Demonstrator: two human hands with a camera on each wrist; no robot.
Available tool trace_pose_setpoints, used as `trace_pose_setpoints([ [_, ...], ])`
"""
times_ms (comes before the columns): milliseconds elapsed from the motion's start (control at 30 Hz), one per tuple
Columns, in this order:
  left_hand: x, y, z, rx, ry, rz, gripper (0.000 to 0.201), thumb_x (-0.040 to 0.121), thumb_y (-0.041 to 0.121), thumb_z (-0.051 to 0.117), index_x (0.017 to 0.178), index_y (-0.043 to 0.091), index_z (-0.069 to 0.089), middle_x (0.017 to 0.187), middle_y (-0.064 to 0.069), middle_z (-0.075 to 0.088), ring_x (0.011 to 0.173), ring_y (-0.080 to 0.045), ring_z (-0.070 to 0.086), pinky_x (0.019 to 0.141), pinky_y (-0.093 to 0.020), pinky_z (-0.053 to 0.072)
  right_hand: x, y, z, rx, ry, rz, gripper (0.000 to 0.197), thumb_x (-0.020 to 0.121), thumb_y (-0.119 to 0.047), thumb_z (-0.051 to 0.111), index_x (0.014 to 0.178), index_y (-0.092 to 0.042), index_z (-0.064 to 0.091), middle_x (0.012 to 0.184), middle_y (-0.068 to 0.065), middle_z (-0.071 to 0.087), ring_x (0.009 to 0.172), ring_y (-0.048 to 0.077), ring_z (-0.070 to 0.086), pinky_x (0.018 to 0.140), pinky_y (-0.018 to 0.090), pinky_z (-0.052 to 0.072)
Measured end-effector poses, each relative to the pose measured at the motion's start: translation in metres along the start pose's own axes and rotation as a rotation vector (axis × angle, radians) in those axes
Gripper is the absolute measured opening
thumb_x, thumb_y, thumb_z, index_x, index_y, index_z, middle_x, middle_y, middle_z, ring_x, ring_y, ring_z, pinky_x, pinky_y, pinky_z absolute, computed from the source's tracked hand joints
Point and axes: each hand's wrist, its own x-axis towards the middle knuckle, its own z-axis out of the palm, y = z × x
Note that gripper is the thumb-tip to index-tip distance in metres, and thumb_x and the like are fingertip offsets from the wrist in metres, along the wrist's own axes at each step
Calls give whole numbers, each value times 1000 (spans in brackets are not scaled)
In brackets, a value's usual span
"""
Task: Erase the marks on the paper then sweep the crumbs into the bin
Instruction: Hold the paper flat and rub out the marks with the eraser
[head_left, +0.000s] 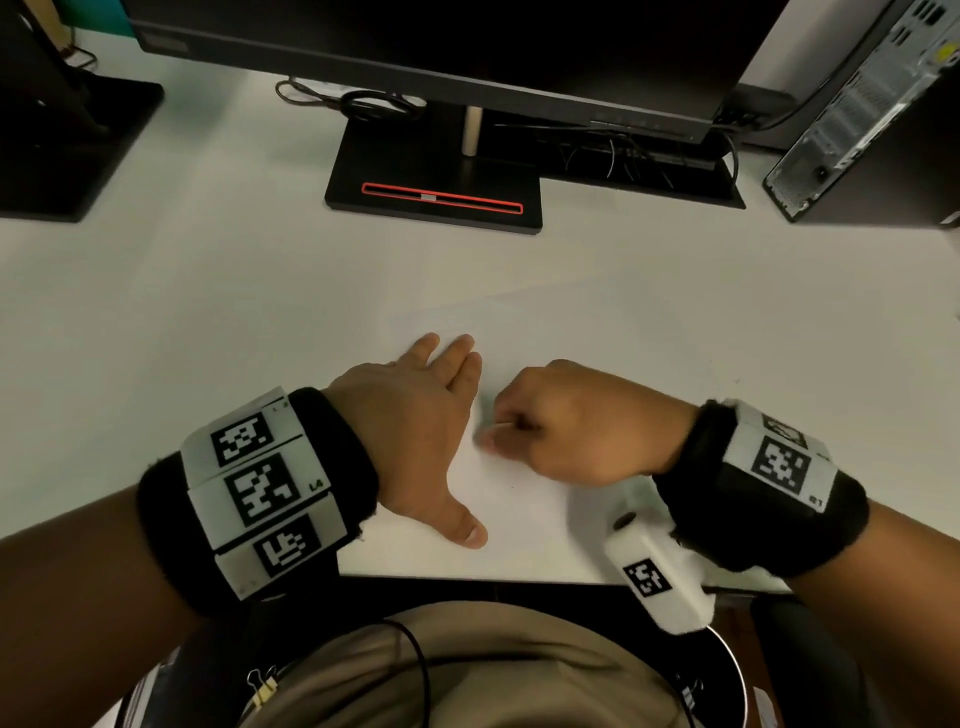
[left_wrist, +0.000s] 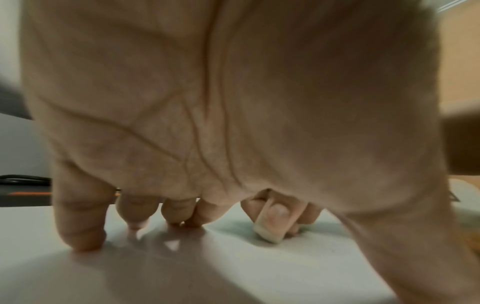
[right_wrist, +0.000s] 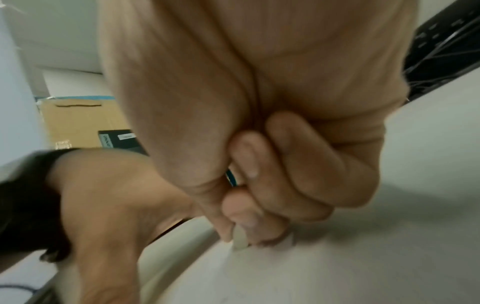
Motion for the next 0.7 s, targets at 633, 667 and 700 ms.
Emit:
trace_pose_setpoints([
  [633,1,1,0,16,22,-5,145,63,89,59,154,13,-23,160,1,-33,150,-21,-22,116,-42,29,7,-3,-2,57,22,57,47,102,-39,52,74,-2,61,62,7,58,55,13,47,55,22,40],
  [667,1,2,0,20,24,-6,145,62,89,60,154,13,-23,160,1,-32,150,-21,-21,116,-43,29,8,4,-7,74,41,95,48,101,-41,52,74,-3,62,63,7,59,56,14,48,58,25,41],
  [700,1,2,0,26,26,-7,145,62,89,60,154,13,-22,160,0,-32,151,-21,-20,116,-44,30,8,11,-12,101,64,136,49,101,-42,53,72,-4,62,62,7,59,55,14,49,58,27,42],
])
